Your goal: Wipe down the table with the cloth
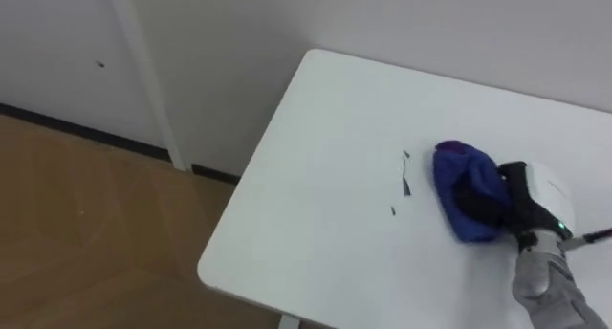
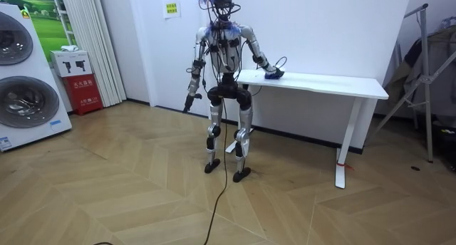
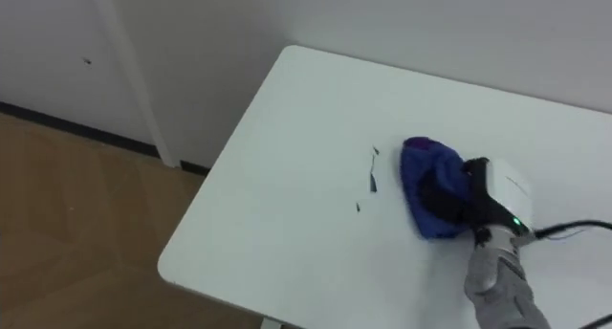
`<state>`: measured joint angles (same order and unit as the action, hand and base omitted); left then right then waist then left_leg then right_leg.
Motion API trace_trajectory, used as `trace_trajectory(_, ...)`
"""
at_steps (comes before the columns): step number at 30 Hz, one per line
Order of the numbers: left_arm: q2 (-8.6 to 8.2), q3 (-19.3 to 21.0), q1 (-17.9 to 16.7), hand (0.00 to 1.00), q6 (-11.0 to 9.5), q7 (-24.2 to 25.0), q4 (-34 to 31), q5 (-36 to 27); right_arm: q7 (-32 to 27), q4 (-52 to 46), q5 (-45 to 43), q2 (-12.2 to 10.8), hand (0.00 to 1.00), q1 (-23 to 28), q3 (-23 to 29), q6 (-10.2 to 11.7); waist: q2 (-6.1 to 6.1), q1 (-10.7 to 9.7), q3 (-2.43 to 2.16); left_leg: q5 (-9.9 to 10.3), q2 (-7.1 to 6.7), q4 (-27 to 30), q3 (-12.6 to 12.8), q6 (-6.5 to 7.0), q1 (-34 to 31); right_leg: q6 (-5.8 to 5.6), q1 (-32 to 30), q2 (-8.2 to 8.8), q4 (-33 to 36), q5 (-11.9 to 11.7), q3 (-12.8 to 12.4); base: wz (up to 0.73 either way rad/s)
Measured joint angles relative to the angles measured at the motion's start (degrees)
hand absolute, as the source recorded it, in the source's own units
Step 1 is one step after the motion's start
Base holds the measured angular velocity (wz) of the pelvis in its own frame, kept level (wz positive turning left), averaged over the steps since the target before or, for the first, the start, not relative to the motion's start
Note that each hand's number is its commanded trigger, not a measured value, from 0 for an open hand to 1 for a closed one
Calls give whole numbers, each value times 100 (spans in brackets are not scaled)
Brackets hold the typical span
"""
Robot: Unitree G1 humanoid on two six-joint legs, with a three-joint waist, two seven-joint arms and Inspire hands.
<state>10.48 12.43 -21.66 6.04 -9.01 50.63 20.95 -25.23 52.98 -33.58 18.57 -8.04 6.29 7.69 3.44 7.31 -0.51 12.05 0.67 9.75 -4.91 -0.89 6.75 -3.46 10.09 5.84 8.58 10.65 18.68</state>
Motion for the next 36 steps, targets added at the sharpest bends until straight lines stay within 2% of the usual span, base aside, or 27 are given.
trace_trajectory(1,-4,59,-7,0,0,0,-1,14,-63,82,9,7,100,109,224,16,17,-98,-27,-1,-3,7,18,2,28,-2,28,8,11,1,7,20)
trace_trajectory(3,-1,96,18,0,-2,-1,2,23,-191,242,57,43,100,228,444,37,32,-138,-24,-1,-3,-1,52,4,101,-2,92,8,7,1,-12,-3)
trace_trajectory(4,-3,108,48,0,-9,-3,3,3,-232,335,65,61,100,276,534,44,48,-226,-46,0,-2,-3,52,5,146,-2,120,8,6,1,-14,-5)
trace_trajectory(8,-48,91,192,0,-17,-3,6,1,-256,498,65,161,100,373,685,54,63,-366,-42,4,2,-17,83,5,196,-3,179,5,8,2,-34,-5)
trace_trajectory(9,-47,92,212,0,-26,-5,8,3,-248,519,65,188,100,435,717,53,73,-381,-55,8,2,-20,75,6,209,-6,208,2,9,3,-28,0)
trace_trajectory(12,-68,92,288,0,-88,-12,7,3,-245,518,68,192,100,525,875,41,75,-393,-54,15,5,-2,74,1,211,-6,221,-4,15,3,-39,0)
trace_trajectory(15,-79,71,258,0,-89,-39,12,1,-247,409,-9,192,100,516,870,-66,62,-366,-49,13,7,4,89,1,256,-5,259,-6,23,3,-56,-3)
trace_trajectory(17,-79,17,235,0,-88,-43,57,-11,-247,326,-19,190,100,495,774,-257,28,-264,-52,15,12,-4,120,1,300,-5,275,-8,41,3,-95,-11)
trace_trajectory(20,-92,-190,222,0,-76,-41,124,-11,-195,160,-95,192,100,357,505,-598,18,-164,-28,12,36,-12,214,-2,295,1,169,-13,133,-1,-182,-23)
trace_trajectory(21,-125,-227,231,0,-67,-32,123,-2,-114,26,-240,192,100,274,360,-803,17,-55,-19,11,69,-21,336,-6,292,28,96,-45,147,-17,-323,-50)
trace_trajectory(22,-122,-297,270,0,-63,-28,123,-2,13,-226,-327,186,100,204,64,-1004,13,56,24,8,105,-33,415,-21,285,57,37,-89,183,-36,-454,-56)
trace_trajectory(23,-120,-325,300,0,-59,-24,134,-4,102,-363,-415,181,100,168,-96,-1096,17,107,35,6,125,-39,473,-32,273,69,-18,-100,213,-44,-482,-45)
trace_trajectory(25,-107,-484,458,0,-33,-18,353,-4,479,-834,-850,158,100,-93,-828,-1288,24,253,75,-15,172,-54,572,-65,216,111,-147,-151,221,-70,-590,-26)
trace_trajectory(26,-97,-532,483,0,-20,-15,348,-6,554,-929,-937,156,100,-167,-996,-1311,28,300,74,-20,185,-49,585,-74,173,125,-193,-162,221,-79,-593,-17)
trace_trajectory(28,-52,-668,604,0,-13,49,339,-22,762,-1071,-986,137,100,-576,-1616,-1308,68,548,133,-46,214,-64,617,-105,56,157,-340,-192,210,-102,-611,-7)
trace_trajectory(29,-42,-697,623,0,-12,82,331,-14,800,-1066,-980,138,100,-667,-1691,-1289,78,584,151,-50,216,-65,609,-107,39,158,-362,-194,207,-103,-609,8)
trace_trajectory(31,-39,-709,609,0,-2,119,286,-13,874,-1052,-974,142,100,-865,-1812,-1252,107,748,143,-52,214,-35,548,-105,-34,157,-447,-193,182,-102,-551,15)
trace_trajectory(33,-32,-692,472,0,41,127,285,-62,881,-978,-961,148,100,-945,-1812,-1192,107,732,142,-53,212,-29,464,-103,-54,157,-408,-186,191,-102,-459,22)
trace_trajectory(35,-20,-688,299,0,106,127,216,-125,791,-795,-818,147,100,-804,-1714,-1046,98,622,146,-53,204,-14,377,-103,-10,157,-310,-172,161,-102,-327,42)
trace_trajectory(36,-15,-690,239,0,106,127,209,-126,691,-775,-649,147,100,-616,-1594,-903,104,503,127,-53,179,-11,373,-103,2,157,-193,-149,85,-102,-207,60)
